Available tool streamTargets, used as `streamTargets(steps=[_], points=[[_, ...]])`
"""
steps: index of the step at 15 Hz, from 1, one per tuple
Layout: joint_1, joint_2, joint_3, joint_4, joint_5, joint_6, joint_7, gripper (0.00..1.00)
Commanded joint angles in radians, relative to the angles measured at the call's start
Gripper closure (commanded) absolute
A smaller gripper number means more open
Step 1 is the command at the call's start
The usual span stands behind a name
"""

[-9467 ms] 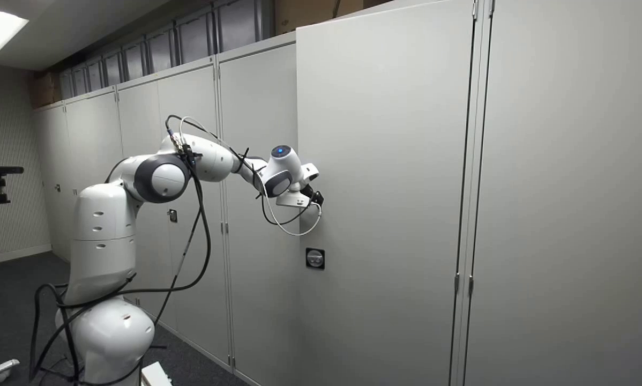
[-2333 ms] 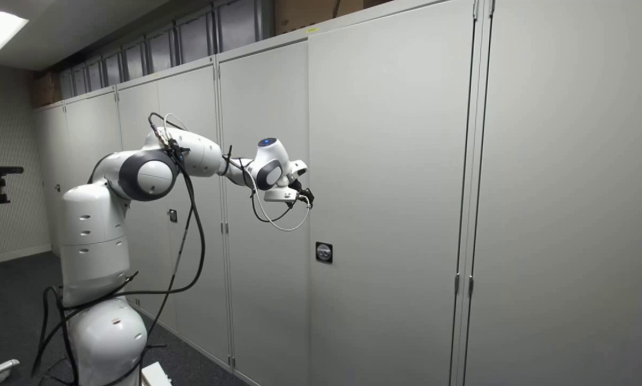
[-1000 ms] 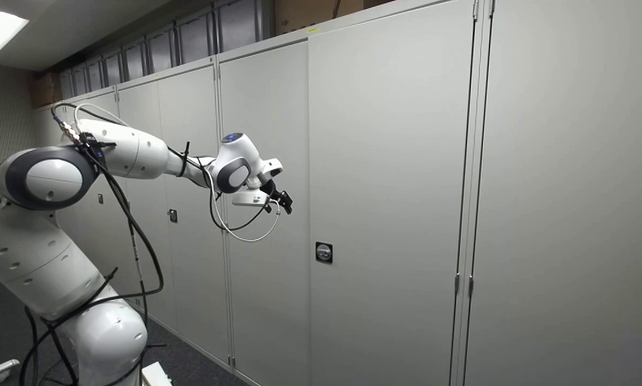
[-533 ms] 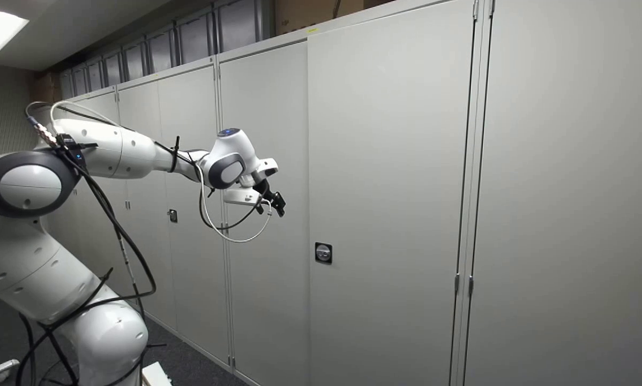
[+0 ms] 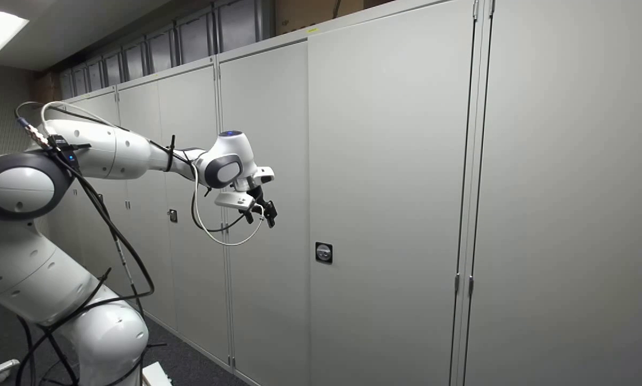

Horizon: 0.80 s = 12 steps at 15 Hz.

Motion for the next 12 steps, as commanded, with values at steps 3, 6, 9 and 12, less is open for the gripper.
streamTargets(steps=[3, 6, 9, 12], points=[[-0.001, -0.051, -0.01, -0.029, -0.002, -0.131, 0.005, 0.0], [-0.018, -0.065, -0.004, -0.026, -0.033, -0.203, 0.005, 0.0], [-0.038, -0.074, 0.008, -0.024, -0.084, -0.249, 0.017, 0.0], [-0.047, -0.077, 0.014, -0.022, -0.135, -0.282, 0.022, 0.0]])
